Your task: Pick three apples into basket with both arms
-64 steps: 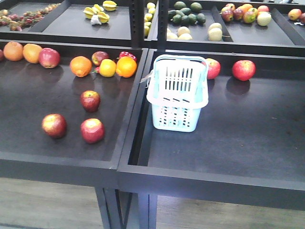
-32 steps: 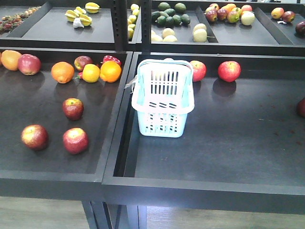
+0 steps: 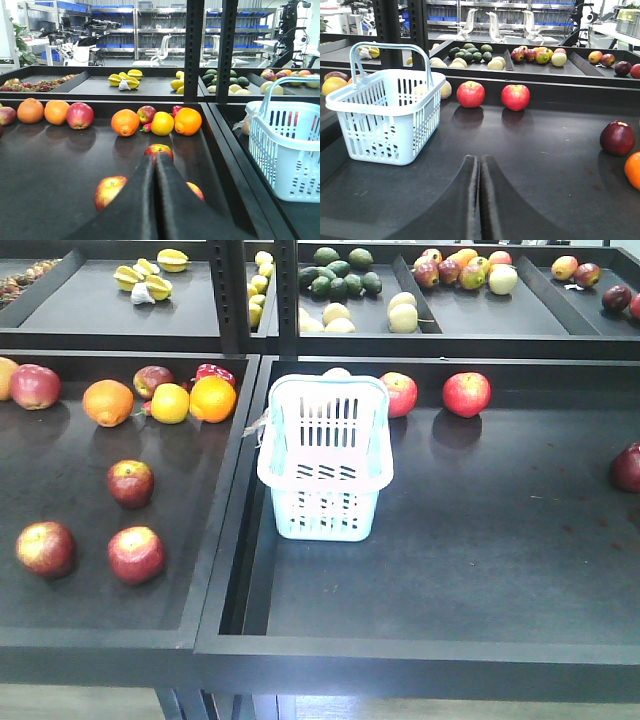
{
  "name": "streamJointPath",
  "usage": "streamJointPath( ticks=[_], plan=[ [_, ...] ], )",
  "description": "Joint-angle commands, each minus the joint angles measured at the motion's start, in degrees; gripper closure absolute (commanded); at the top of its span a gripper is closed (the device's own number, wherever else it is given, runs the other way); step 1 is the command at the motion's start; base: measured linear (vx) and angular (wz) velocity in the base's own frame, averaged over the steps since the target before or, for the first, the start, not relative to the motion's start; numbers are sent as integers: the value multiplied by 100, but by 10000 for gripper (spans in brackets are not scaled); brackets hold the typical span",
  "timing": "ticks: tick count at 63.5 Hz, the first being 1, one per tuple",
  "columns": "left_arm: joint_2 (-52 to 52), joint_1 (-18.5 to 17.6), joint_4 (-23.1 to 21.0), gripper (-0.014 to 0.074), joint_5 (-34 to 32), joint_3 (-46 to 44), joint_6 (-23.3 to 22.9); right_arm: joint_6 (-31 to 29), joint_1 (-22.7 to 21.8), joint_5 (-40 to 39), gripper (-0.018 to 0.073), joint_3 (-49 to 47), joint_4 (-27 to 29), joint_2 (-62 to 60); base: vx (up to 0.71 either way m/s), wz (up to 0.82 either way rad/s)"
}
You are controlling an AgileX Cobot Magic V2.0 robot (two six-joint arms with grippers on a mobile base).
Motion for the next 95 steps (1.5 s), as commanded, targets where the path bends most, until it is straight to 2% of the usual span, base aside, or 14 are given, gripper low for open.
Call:
streamJointPath(
  ticks=[1, 95],
  plan=[
    [-81, 13, -46, 603, -422, 139, -7, -46, -45, -383, 561, 72, -59, -59, 6, -4],
    [-81, 13, -46, 603, -422, 139, -7, -46, -45, -383, 561, 72, -59, -59, 6, -3]
  ],
)
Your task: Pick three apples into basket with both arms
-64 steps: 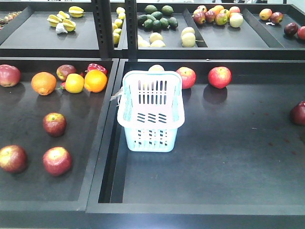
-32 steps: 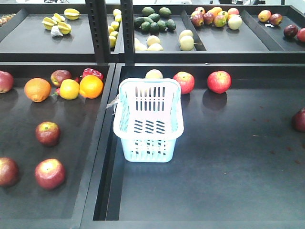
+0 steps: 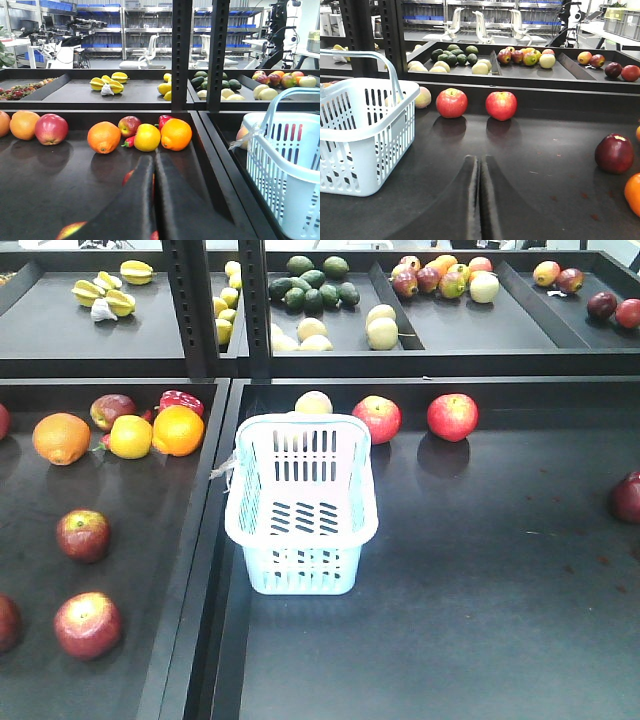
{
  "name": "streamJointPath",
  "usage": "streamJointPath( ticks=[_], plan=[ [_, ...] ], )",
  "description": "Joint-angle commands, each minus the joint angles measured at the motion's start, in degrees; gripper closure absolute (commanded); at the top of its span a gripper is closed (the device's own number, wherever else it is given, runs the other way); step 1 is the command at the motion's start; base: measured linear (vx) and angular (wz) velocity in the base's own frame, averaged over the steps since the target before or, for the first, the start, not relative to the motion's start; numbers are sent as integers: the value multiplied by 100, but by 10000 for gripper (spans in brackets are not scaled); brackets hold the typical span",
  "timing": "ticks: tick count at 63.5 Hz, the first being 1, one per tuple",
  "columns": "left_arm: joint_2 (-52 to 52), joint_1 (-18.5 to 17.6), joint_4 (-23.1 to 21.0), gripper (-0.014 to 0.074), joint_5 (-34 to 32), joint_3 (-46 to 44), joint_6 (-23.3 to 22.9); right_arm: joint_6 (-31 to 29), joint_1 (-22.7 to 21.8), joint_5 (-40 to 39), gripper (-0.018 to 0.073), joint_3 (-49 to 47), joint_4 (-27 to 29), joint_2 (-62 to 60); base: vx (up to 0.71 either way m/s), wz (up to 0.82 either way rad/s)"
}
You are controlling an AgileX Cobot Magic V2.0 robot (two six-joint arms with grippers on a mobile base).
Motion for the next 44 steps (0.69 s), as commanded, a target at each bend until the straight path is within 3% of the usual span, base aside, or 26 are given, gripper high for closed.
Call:
streamJointPath(
  ticks=[1, 44],
  plan=[
    [-81, 13, -46, 603, -422, 139, -7, -46, -45, -383, 561, 72, -59, -59, 2, 1],
    [-81, 13, -46, 603, -422, 139, -7, -46, -45, -383, 561, 72, -59, -59, 5, 2]
  ],
)
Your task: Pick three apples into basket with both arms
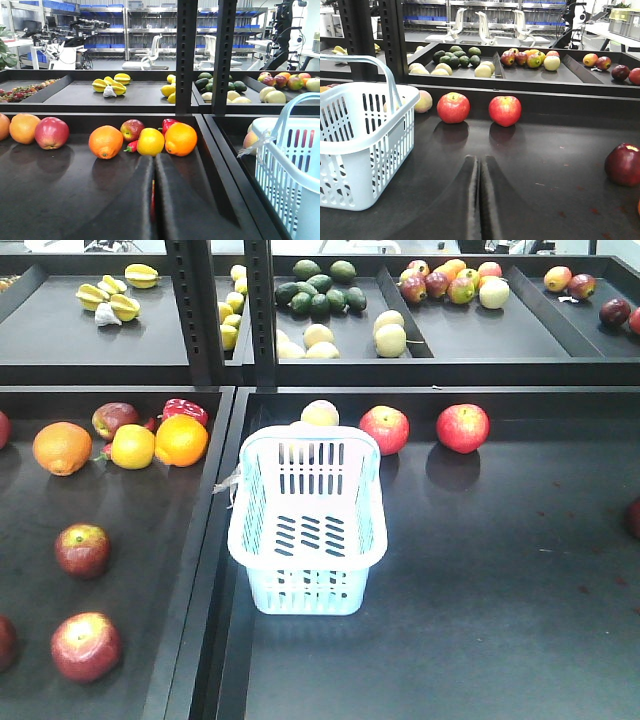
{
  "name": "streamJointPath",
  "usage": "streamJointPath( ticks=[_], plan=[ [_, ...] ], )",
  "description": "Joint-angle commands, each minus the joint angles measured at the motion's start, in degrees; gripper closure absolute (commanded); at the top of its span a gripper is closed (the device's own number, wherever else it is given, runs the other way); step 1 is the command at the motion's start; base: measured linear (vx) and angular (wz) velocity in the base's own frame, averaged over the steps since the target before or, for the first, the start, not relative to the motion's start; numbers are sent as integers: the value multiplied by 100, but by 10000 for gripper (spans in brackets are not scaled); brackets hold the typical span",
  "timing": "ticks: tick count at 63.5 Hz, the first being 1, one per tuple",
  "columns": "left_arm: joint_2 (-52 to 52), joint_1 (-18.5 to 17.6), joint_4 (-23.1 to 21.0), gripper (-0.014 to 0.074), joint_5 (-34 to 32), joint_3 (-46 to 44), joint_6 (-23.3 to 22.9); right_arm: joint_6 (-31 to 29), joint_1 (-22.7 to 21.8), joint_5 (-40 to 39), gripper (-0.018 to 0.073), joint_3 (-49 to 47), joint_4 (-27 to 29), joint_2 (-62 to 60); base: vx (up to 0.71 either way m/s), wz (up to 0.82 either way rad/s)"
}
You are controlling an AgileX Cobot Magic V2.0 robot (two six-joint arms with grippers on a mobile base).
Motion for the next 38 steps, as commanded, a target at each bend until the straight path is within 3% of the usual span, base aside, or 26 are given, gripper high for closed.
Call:
streamJointPath(
  ticks=[1, 38],
  plan=[
    [-81, 13, -46, 603, -422, 139, -7, -46, -45, -383, 561, 72, -59, -59, 3, -1],
    [-81, 13, -46, 603, -422, 139, -7, -46, -45, -383, 561, 72, -59, -59, 2, 0]
  ],
)
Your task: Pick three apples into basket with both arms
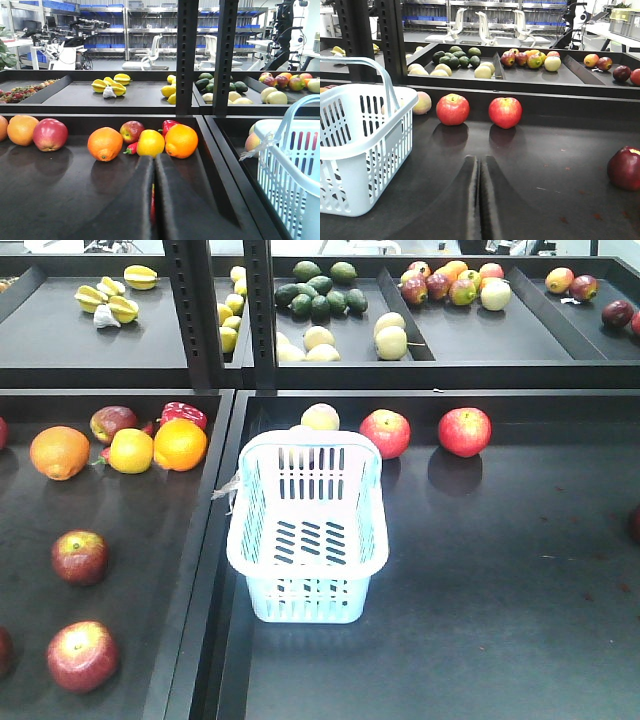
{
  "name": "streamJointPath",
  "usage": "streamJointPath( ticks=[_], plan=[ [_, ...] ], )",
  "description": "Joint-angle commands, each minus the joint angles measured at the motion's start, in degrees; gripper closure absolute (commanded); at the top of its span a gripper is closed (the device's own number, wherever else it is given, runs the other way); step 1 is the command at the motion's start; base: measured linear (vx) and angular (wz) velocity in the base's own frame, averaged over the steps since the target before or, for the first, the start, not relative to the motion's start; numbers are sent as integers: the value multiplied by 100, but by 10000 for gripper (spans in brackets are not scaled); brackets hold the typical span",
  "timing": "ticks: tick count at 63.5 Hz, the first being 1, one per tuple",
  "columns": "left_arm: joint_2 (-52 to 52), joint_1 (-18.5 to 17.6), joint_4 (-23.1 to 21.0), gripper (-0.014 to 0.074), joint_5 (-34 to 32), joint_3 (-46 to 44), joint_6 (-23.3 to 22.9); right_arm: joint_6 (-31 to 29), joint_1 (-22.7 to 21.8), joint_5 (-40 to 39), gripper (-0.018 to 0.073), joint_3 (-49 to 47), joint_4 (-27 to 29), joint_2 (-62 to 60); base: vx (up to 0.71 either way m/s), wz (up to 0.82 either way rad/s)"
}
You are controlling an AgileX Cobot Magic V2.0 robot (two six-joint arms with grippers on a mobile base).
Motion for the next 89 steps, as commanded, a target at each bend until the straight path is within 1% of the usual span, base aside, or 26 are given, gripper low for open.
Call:
streamJointPath(
  ticks=[1, 89],
  plan=[
    [-81, 13, -46, 603, -422, 139, -7, -46, -45, -383, 561, 72, -59, -59, 1, 0],
    [-81, 13, -46, 603, -422, 139, -7, -46, -45, -383, 561, 72, -59, -59, 0, 0]
  ],
)
